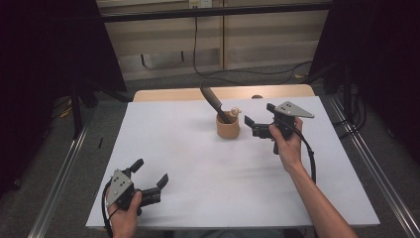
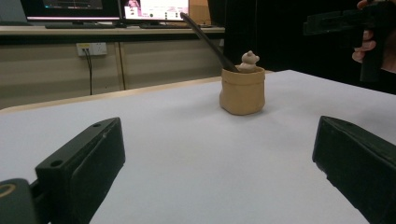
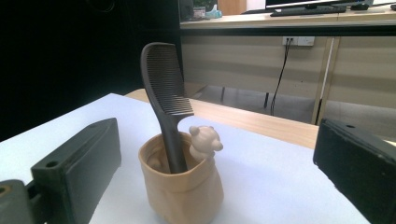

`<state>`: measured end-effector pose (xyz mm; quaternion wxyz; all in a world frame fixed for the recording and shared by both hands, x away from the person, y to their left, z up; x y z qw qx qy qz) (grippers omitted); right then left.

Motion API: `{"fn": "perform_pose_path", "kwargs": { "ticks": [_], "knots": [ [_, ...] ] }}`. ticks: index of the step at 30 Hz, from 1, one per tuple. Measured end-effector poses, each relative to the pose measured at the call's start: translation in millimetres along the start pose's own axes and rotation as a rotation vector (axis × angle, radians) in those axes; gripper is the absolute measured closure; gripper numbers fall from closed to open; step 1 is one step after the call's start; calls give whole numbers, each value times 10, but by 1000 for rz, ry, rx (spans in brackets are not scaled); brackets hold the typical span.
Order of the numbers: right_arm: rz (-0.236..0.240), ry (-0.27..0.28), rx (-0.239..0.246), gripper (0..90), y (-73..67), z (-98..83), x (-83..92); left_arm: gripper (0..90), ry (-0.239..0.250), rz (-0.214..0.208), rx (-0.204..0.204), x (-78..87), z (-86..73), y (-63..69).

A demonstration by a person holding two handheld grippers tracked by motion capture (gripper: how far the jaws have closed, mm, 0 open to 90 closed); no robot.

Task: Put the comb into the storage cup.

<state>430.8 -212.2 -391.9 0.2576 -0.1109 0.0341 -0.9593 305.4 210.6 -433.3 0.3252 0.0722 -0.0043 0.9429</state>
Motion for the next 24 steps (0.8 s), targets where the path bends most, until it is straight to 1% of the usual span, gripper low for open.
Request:
{"fn": "perform_pose_path", "kwargs": {
  "ticks": [2,3,5,7,8,10,11,13,14,15,16,18,19,20,21,22,23,24],
  "knots": [
    [-19,-18,5,11,-3,-15,23,23,1,-4,-4,8,7,4],
    [-28,-24,2,11,-8,-24,36,23,8,-2,1,11,15,9],
    [-28,-19,8,11,-17,-38,59,23,10,1,0,16,21,5],
    [-36,-17,9,10,-28,-54,87,23,12,5,8,14,16,1],
    [-38,-14,8,10,-31,-65,99,23,5,10,4,18,12,-11],
    [-45,-14,6,9,-31,-79,128,23,8,15,14,12,2,-24],
    [-47,-12,9,9,-27,-82,138,23,1,13,17,4,-4,-32],
    [-64,-6,3,0,-15,-92,160,23,-1,11,27,-4,-8,-47],
    [-68,-3,-6,0,-9,-103,173,23,-5,19,7,1,-7,-49],
    [-71,-1,-5,0,-5,-120,187,23,-3,22,-1,5,-5,-46],
    [-75,-3,-2,0,-2,-133,199,23,-3,16,3,10,-4,-35],
    [-88,0,-4,0,10,-170,231,23,0,15,-12,22,8,-25],
    [-90,0,-3,0,17,-186,250,23,6,30,-48,25,16,-10],
    [-96,1,-3,0,16,-203,276,23,3,19,-80,26,22,-5],
    [-99,1,1,0,15,-218,299,23,9,16,-58,24,22,11],
    [-101,0,7,0,15,-228,311,23,11,-2,-28,16,17,17],
    [-104,-1,17,2,11,-236,329,23,8,-3,-20,11,10,18],
    [-109,3,18,2,6,-235,345,23,0,-2,-22,7,-1,14]
  ]
}}
Point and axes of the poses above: each handheld gripper's, and its own axes: x roughly backward along the jaws, z roughly out of its top, y roughly to its right, the point moved 2 cm from there along -x, roughly forward along the jaws
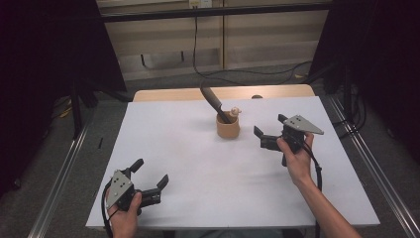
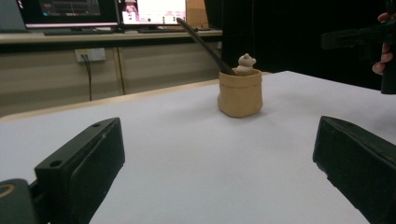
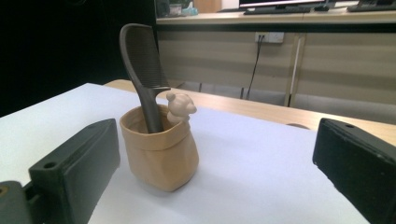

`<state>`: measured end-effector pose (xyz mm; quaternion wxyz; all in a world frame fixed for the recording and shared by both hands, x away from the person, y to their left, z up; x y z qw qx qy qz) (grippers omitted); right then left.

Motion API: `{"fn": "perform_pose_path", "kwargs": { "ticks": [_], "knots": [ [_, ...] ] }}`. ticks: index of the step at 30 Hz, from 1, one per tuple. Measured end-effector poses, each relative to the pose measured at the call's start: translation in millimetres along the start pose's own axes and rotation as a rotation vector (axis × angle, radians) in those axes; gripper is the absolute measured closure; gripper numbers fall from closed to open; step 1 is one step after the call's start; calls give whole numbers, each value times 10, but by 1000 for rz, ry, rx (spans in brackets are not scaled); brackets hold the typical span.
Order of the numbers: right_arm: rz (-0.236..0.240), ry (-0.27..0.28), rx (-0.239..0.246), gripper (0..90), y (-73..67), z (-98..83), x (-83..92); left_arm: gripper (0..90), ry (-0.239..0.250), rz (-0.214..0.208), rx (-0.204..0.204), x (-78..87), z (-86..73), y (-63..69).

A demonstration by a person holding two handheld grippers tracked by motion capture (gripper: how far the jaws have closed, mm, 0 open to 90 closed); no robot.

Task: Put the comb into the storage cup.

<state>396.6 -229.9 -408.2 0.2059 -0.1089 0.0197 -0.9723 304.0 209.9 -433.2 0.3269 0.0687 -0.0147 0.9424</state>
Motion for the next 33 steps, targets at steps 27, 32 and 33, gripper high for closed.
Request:
{"fn": "perform_pose_path", "kwargs": {
  "ticks": [27,32,33],
  "knots": [
    [-46,29,18,6,58,-154,516,25,-4,35,0,0,-11,-7],
    [-53,41,23,6,47,-157,611,26,-6,58,4,9,-14,-11],
    [-54,43,22,6,42,-157,636,26,-5,60,8,8,-12,-13]
  ]
}}
Point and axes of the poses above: each handheld gripper's, and its own axes: x roughly backward along the jaws, z roughly out of its top, y roughly to its right, the point moved 2 cm from there along -x, roughly forward along the jaws
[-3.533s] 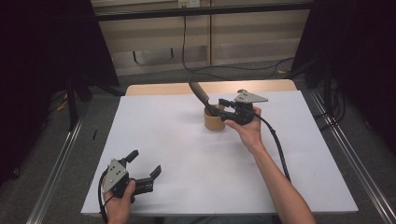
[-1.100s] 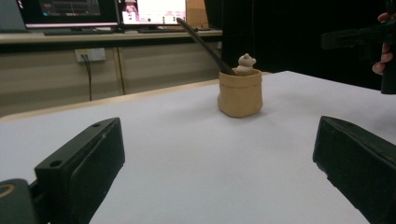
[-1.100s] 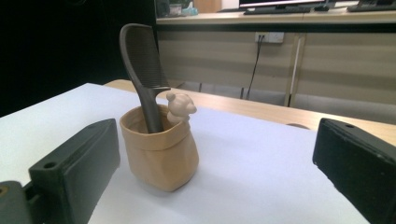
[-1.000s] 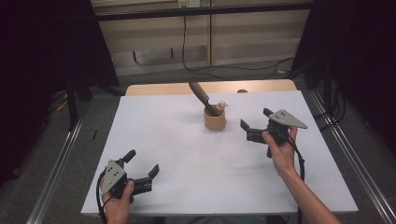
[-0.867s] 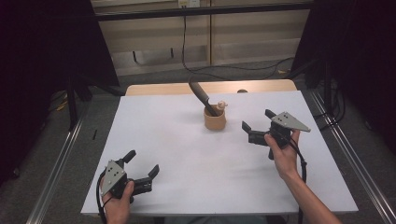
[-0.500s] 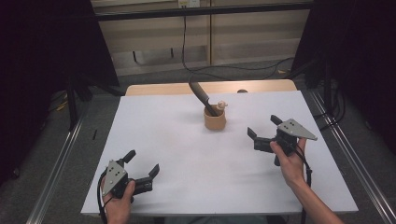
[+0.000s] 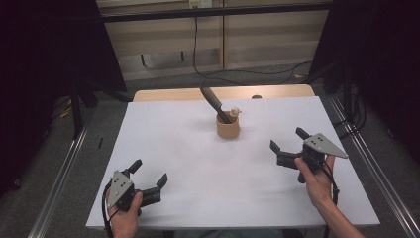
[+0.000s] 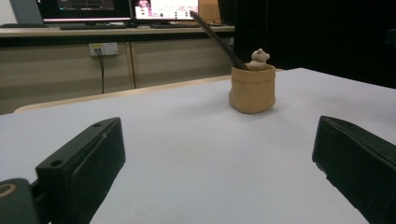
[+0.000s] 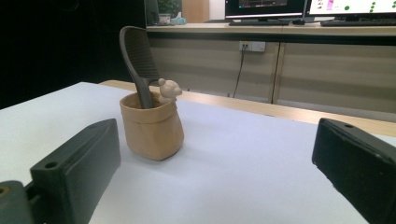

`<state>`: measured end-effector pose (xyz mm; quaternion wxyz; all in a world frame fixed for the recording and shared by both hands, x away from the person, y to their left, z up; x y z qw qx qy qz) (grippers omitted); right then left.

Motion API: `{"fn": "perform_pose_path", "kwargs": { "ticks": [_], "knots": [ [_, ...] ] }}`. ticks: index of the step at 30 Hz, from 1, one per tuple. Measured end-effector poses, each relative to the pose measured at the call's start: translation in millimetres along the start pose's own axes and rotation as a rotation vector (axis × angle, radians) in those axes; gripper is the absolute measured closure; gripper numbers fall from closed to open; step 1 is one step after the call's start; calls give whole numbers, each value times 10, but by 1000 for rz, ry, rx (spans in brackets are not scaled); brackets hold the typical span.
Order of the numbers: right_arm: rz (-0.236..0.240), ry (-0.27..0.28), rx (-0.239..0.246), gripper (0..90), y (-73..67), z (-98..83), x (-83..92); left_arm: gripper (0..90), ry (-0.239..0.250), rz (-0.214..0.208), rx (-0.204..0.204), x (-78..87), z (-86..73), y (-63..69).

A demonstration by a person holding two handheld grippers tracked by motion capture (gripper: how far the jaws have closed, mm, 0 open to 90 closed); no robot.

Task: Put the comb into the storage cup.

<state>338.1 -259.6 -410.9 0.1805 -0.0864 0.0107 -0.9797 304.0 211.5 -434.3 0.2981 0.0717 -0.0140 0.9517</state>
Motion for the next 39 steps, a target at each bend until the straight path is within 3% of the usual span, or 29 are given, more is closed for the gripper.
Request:
{"fn": "perform_pose_path", "kwargs": {
  "ticks": [11,16,23,32,39],
  "knots": [
    [-27,5,8,6,42,-42,219,25,12,-16,19,27,7,13],
    [-26,17,-3,6,79,-60,317,25,12,-22,3,42,17,40],
    [-50,25,-3,6,149,-79,481,25,6,-9,8,43,10,45],
    [-68,13,14,6,212,-174,683,25,-2,0,-7,54,13,35],
    [-71,-12,23,7,220,-286,781,25,3,4,5,65,12,25]
  ]
}}
Point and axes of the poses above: each handheld gripper's, and its own axes: x roughly backward along the jaws, z roughly out of its top, y roughly to its right, the point moved 2 cm from there along -x, roughly forward along the jaws
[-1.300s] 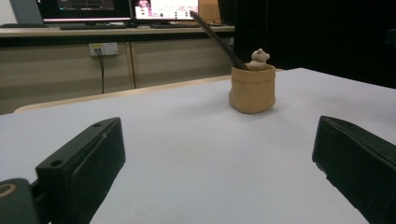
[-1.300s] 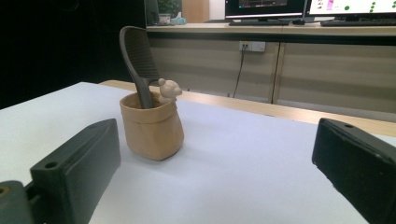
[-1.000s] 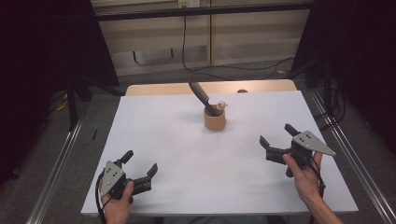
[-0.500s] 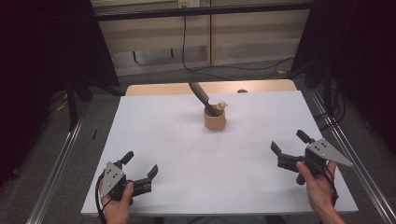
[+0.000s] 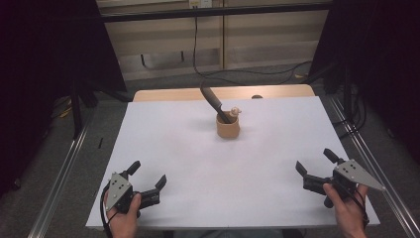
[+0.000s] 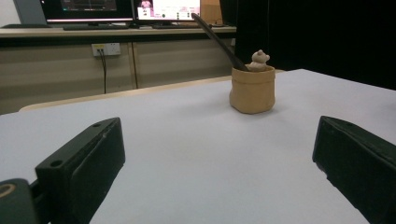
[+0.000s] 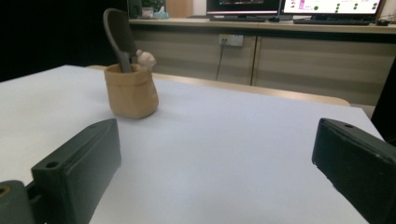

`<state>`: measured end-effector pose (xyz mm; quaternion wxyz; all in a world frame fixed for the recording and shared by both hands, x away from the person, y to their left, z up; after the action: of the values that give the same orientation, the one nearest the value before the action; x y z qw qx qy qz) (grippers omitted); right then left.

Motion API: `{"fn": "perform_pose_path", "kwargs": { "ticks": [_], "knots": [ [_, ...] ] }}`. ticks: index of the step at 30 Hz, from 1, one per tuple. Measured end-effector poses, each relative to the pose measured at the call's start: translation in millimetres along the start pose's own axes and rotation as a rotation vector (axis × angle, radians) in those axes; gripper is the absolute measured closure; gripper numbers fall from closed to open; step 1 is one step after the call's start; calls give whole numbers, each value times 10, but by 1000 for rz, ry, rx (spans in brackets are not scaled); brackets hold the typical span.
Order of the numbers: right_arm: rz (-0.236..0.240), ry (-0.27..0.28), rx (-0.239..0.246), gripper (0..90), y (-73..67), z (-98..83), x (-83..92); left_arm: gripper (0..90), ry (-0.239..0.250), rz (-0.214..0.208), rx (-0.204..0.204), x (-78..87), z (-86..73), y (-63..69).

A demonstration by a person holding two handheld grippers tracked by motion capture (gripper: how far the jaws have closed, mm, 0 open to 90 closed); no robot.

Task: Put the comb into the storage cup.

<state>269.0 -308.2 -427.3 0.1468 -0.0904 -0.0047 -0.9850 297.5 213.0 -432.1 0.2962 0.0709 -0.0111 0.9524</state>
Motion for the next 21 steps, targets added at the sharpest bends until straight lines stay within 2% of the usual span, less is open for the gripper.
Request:
{"fn": "perform_pose_path", "kwargs": {
  "ticks": [4,8,10,13,14,16,17,21],
  "knots": [
    [-1,0,27,9,-28,-47,62,25,3,8,-1,9,8,-22],
    [-4,7,25,9,-52,-106,110,25,-4,20,1,23,-2,-31],
    [-1,8,18,8,-61,-122,126,25,-9,18,-9,32,-7,-24],
    [-3,-2,31,5,-71,-146,140,25,-8,15,9,56,-2,-10],
    [-2,-9,30,4,-74,-158,142,25,-9,16,-8,76,-5,-6],
    [-18,-22,31,4,-73,-183,139,24,-14,13,-4,73,-18,1],
    [-21,-21,27,4,-68,-185,130,24,-8,9,12,64,-15,-5],
    [-33,-15,15,4,-48,-183,107,24,-7,12,10,49,-23,-24]
  ]
}}
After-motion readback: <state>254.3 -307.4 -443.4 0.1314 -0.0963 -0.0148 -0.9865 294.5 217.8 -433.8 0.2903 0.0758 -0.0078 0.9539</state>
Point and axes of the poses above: each handheld gripper's, and its own axes: x roughly backward along the jaws, z roughly out of its top, y roughly to its right, the point moved 2 cm from there along -x, roughly forward along the jaws
